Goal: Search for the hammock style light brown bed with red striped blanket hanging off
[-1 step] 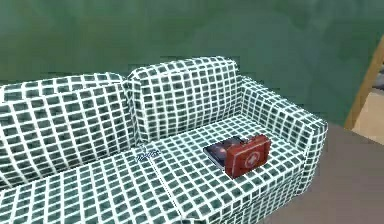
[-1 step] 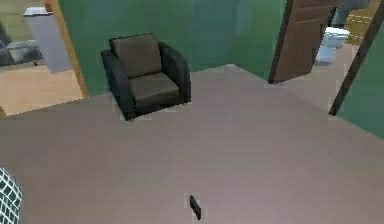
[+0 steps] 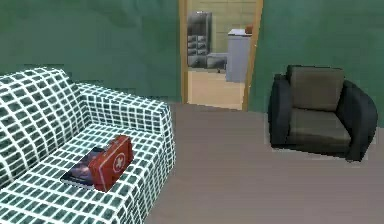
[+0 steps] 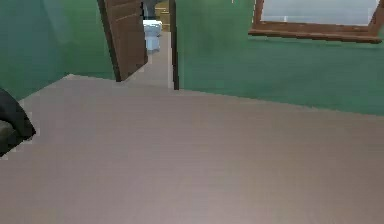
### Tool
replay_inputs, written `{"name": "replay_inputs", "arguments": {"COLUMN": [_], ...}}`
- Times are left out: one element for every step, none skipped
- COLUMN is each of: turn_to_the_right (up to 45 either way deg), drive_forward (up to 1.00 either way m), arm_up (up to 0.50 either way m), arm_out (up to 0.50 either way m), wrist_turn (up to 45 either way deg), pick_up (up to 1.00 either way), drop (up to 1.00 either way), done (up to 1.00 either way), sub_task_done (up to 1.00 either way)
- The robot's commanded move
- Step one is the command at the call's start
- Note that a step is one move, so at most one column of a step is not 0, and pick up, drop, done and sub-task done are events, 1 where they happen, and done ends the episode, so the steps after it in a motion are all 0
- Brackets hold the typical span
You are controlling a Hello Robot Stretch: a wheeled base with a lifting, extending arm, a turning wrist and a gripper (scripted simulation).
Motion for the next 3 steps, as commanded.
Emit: {"name": "replay_inputs", "arguments": {"turn_to_the_right": [45.0,45.0,6.0], "drive_forward": [0.00,0.00,0.00], "arm_up": [0.00,0.00,0.00], "arm_out": [0.00,0.00,0.00], "wrist_turn": [0.0,0.0,0.0], "pick_up": [0.00,0.00,0.00], "drop": [0.00,0.00,0.00], "done": [0.00,0.00,0.00], "sub_task_done": [0.00,0.00,0.00]}}
